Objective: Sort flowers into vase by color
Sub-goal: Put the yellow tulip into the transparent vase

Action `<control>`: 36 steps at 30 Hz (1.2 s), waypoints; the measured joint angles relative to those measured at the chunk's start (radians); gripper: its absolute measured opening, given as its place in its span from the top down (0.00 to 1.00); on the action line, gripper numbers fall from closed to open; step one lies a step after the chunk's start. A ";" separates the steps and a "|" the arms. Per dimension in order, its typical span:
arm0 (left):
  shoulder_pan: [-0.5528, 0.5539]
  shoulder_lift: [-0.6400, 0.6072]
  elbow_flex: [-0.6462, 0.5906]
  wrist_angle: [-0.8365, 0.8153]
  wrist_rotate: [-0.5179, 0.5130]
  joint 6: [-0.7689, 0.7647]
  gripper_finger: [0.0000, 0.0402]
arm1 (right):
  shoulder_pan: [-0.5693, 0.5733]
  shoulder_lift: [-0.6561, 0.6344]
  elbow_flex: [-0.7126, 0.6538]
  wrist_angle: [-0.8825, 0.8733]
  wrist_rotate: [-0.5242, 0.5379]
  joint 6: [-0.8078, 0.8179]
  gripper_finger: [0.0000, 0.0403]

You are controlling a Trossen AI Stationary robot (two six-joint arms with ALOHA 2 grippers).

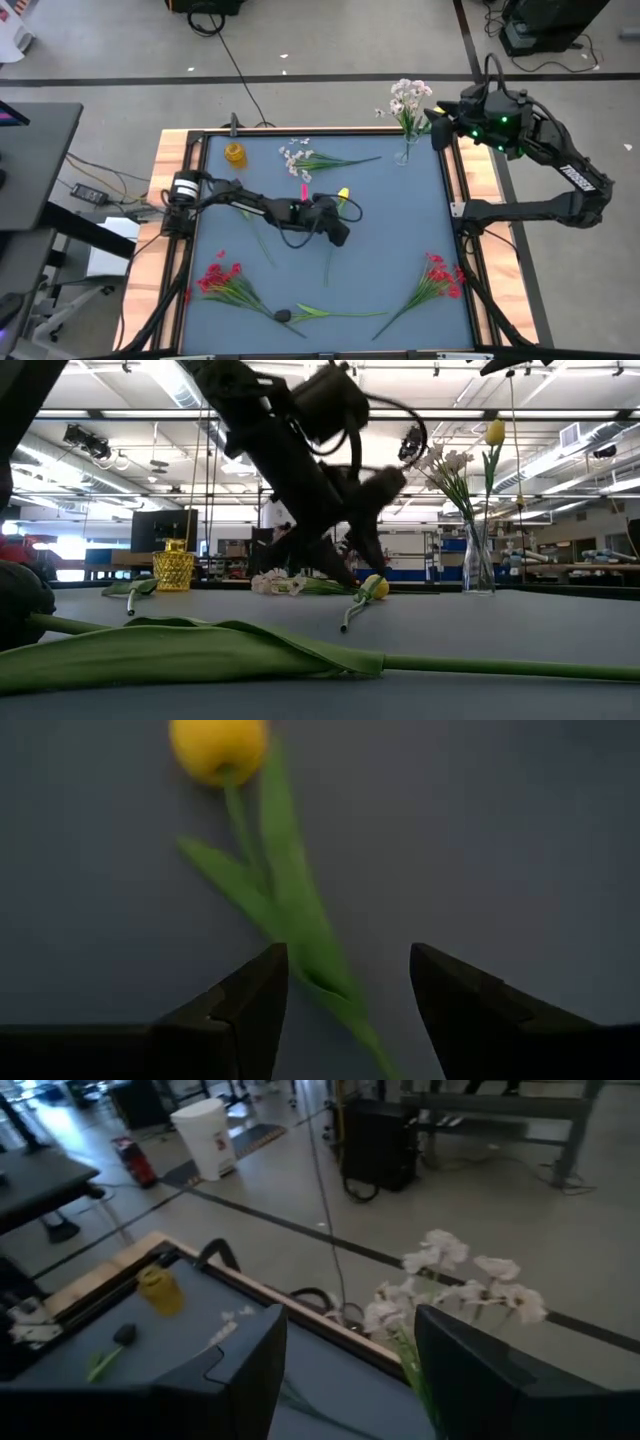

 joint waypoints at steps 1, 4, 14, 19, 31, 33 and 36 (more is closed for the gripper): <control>0.000 0.010 0.004 -0.016 0.001 -0.018 0.47 | 0.004 0.000 0.000 0.000 -0.007 0.000 0.43; 0.001 0.034 0.007 -0.014 -0.001 -0.028 0.52 | 0.011 0.003 0.000 0.001 -0.021 -0.020 0.43; 0.014 0.040 0.008 -0.016 0.033 -0.017 0.96 | 0.011 0.006 -0.001 0.039 -0.193 0.083 0.43; 0.040 -0.082 0.004 0.023 0.052 0.086 0.96 | 0.028 0.000 -0.001 0.177 -0.419 0.169 0.43; 0.182 -0.454 0.008 0.216 -0.015 0.411 0.97 | 0.116 -0.003 -0.086 0.199 -0.336 0.179 0.43; 0.195 -0.461 0.005 0.288 0.026 0.450 0.97 | 0.127 0.003 -0.129 0.260 -0.344 0.193 0.43; 0.199 -0.463 0.005 0.430 0.116 0.460 0.97 | 0.147 0.024 -0.191 0.401 -0.393 0.195 0.43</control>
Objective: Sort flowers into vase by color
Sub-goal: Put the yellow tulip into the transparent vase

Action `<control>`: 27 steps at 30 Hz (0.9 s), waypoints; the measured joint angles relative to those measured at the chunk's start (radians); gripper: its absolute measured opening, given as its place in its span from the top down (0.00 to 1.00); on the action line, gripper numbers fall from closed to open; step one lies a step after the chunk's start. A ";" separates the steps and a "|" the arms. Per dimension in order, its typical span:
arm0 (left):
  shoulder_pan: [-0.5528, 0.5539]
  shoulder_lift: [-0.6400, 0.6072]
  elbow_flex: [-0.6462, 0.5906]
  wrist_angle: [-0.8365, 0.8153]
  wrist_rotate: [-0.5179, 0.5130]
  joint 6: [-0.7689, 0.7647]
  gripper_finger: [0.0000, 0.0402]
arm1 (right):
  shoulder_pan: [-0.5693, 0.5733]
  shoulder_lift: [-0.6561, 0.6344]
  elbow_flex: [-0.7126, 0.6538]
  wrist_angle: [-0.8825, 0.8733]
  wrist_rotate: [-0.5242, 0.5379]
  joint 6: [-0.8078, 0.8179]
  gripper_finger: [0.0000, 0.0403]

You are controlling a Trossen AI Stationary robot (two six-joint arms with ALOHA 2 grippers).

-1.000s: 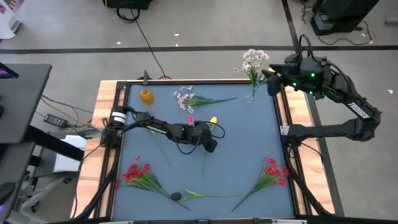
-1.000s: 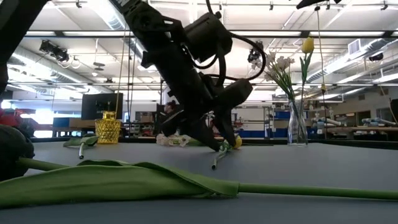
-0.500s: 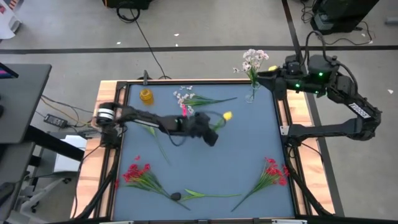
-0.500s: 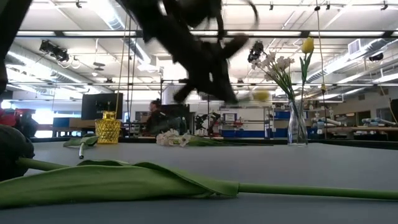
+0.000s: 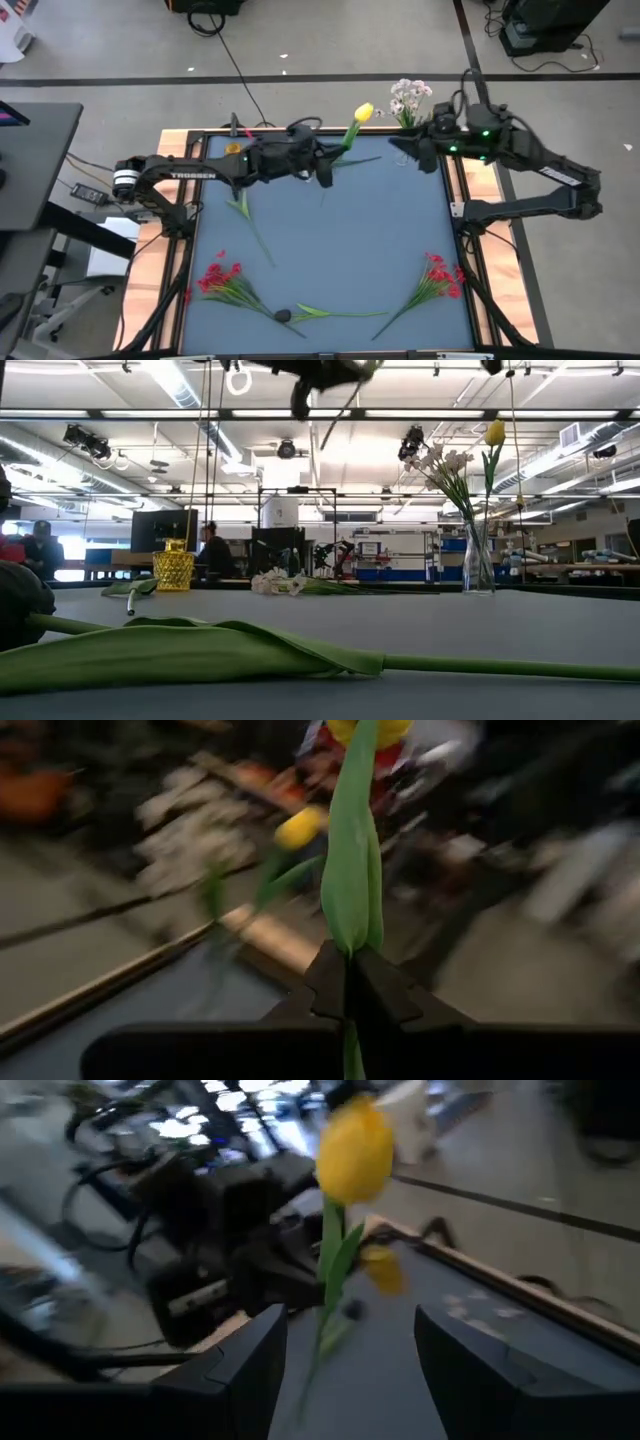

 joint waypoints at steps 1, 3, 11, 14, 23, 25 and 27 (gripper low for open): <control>0.000 0.000 0.000 0.039 0.025 0.001 0.97 | 0.009 0.009 -0.016 0.052 -0.019 -0.001 0.43; 0.000 0.005 0.000 0.099 0.054 0.002 0.97 | 0.023 0.030 -0.043 0.131 -0.039 -0.015 0.43; -0.002 0.008 0.000 0.141 0.129 0.031 0.96 | 0.055 0.144 -0.062 0.288 -0.047 -0.083 0.43; -0.002 0.008 0.000 0.144 0.164 0.046 0.96 | 0.055 0.185 -0.062 0.331 -0.047 -0.086 0.43; -0.006 0.008 0.000 0.108 0.216 0.064 0.96 | 0.054 0.220 -0.062 0.381 -0.052 -0.065 0.63; -0.006 0.008 0.000 0.104 0.213 0.079 0.96 | 0.054 0.218 -0.062 0.379 -0.060 -0.070 0.78; -0.006 0.008 0.000 0.103 0.212 0.090 0.96 | 0.055 0.216 -0.062 0.379 -0.062 -0.108 0.93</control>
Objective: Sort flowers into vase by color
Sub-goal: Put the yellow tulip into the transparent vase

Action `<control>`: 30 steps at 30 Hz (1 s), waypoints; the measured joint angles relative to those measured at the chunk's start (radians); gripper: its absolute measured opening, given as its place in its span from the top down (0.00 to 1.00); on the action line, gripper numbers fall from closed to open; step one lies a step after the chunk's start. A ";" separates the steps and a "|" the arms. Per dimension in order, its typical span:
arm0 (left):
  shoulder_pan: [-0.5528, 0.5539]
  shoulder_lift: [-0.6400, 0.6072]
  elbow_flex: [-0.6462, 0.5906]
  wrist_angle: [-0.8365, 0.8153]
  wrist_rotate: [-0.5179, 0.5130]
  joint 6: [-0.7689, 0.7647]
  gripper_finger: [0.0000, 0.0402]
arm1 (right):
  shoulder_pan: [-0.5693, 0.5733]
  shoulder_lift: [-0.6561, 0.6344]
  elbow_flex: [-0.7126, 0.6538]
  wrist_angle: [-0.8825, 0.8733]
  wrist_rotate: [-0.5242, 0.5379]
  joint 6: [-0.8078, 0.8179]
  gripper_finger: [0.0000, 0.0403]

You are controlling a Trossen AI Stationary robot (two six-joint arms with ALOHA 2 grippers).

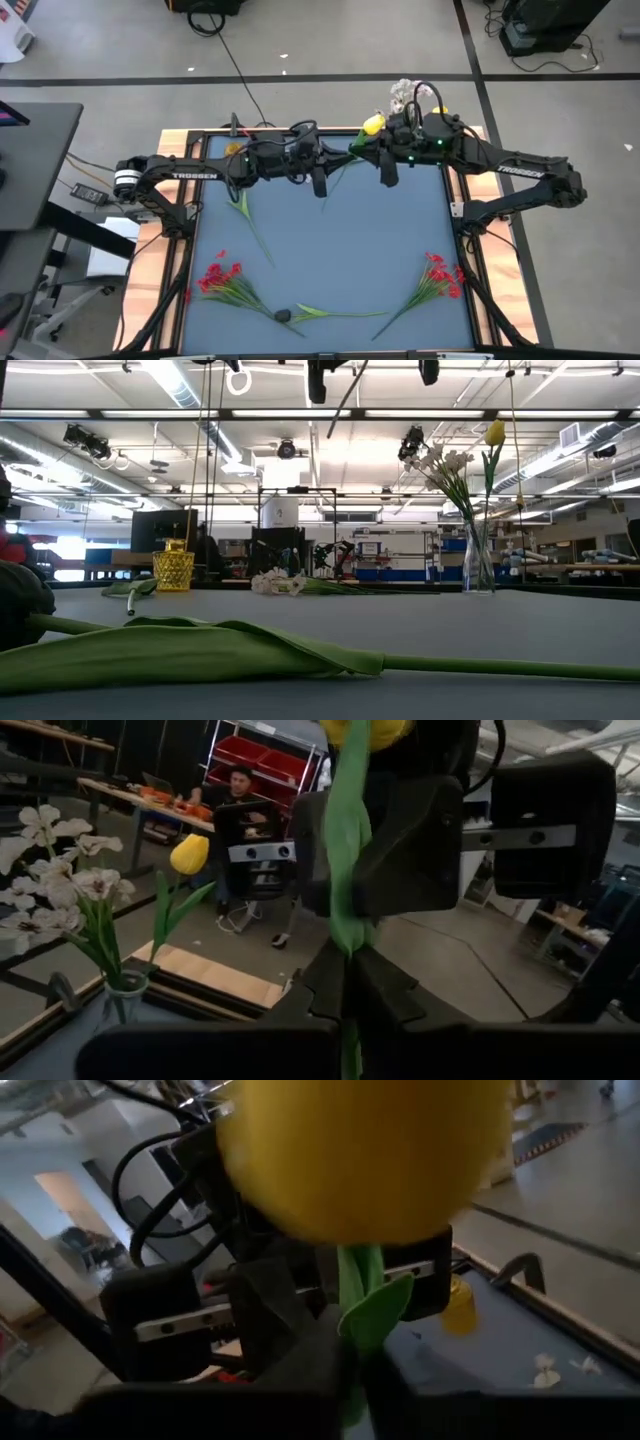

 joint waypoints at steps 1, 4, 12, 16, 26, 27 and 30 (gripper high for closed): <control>0.000 0.000 0.000 -0.002 -0.006 0.007 0.95 | 0.002 -0.002 0.000 0.000 0.001 -0.014 0.95; -0.001 0.000 0.000 -0.005 -0.017 0.015 0.89 | 0.006 -0.001 0.000 -0.010 0.017 -0.009 0.97; 0.009 -0.127 0.001 -0.148 -0.016 0.158 0.55 | 0.031 -0.056 0.001 -0.181 0.337 -0.093 0.98; 0.014 -0.226 0.000 -0.322 -0.038 0.197 0.40 | 0.031 -0.119 0.001 -0.335 0.490 -0.112 0.98; 0.013 -0.365 0.002 -0.433 -0.052 0.227 0.29 | -0.046 -0.250 0.001 -0.460 0.719 -0.207 0.98; 0.013 -0.370 0.001 -0.435 -0.052 0.227 0.29 | -0.069 -0.256 0.001 -0.457 0.714 -0.231 0.98; 0.013 -0.375 0.000 -0.425 -0.052 0.227 0.29 | -0.142 -0.261 0.001 -0.465 0.653 -0.254 0.98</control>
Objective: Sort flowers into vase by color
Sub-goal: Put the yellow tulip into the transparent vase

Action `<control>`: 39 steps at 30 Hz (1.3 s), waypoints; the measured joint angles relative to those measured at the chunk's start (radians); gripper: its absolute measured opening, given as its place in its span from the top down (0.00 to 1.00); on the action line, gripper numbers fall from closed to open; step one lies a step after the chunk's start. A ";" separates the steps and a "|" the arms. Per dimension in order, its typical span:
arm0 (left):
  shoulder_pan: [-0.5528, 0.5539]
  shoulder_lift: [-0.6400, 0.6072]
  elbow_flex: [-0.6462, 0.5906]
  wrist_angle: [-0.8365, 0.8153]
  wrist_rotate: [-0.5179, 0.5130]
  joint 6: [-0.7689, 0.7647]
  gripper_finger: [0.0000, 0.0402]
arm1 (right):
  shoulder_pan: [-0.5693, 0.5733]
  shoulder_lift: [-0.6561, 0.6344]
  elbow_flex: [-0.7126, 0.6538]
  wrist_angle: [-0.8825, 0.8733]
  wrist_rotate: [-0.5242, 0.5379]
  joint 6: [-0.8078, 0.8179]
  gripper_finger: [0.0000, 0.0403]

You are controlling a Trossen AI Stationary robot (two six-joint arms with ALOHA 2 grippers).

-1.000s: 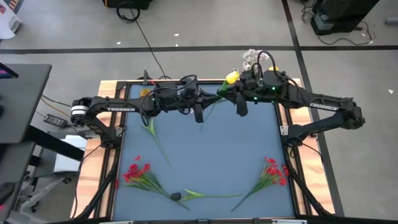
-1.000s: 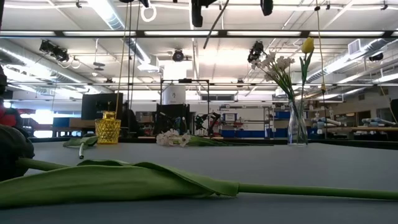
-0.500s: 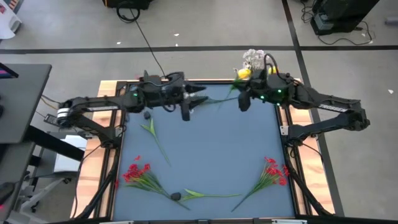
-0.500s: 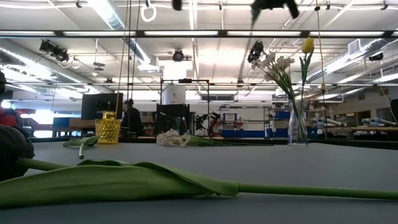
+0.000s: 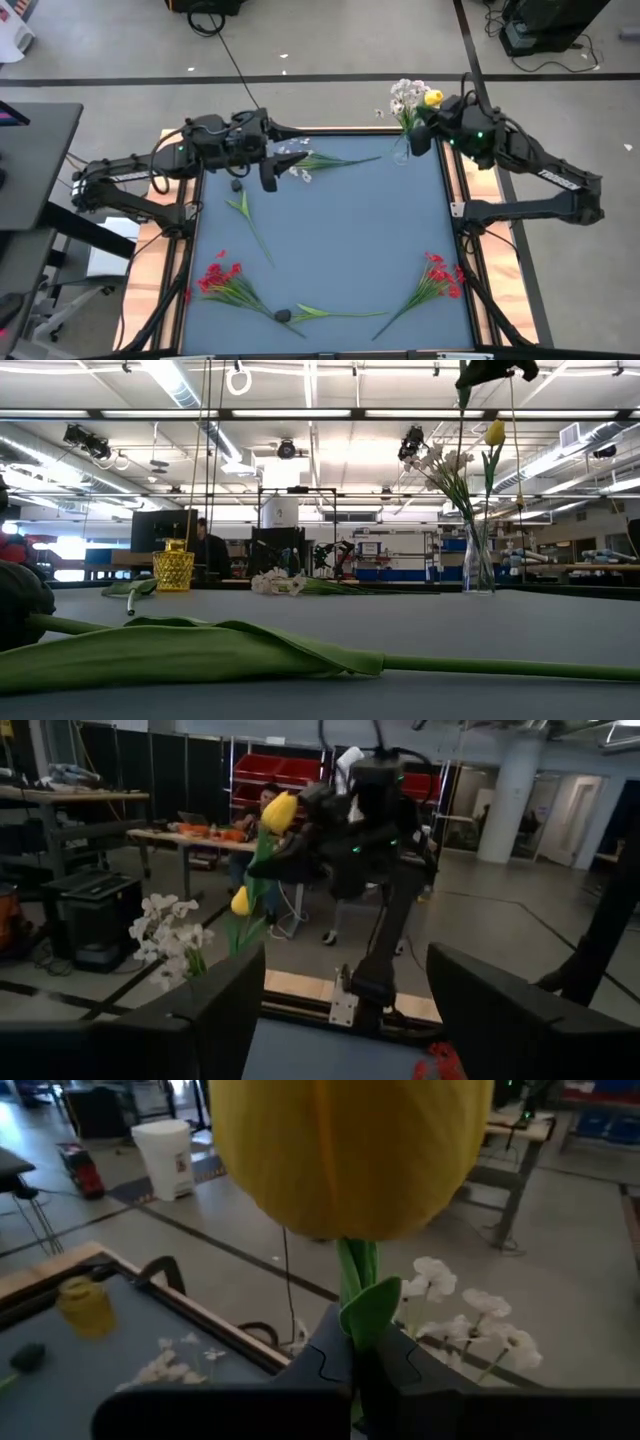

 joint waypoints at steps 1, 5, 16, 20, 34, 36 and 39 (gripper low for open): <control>0.000 0.000 0.000 0.000 0.000 0.000 0.29 | -0.022 0.001 0.000 -0.003 -0.028 -0.007 0.98; 0.000 0.002 0.000 -0.005 0.000 -0.002 0.29 | -0.085 0.002 0.000 -0.011 -0.061 -0.030 0.98; 0.000 0.002 0.000 -0.002 0.000 -0.003 0.29 | -0.178 -0.019 0.006 -0.039 -0.087 -0.124 0.98; 0.000 0.002 0.000 -0.001 0.000 -0.008 0.29 | -0.218 -0.002 0.001 -0.052 -0.108 -0.143 0.98; 0.000 0.002 0.000 -0.002 0.000 -0.008 0.29 | -0.309 0.062 -0.175 0.006 -0.166 -0.038 0.85; 0.000 0.002 0.000 -0.002 0.000 -0.008 0.29 | -0.316 0.061 -0.209 0.003 -0.166 -0.009 0.79; 0.000 0.002 0.000 -0.002 0.000 -0.008 0.29 | -0.323 0.059 -0.226 -0.020 -0.174 0.010 0.69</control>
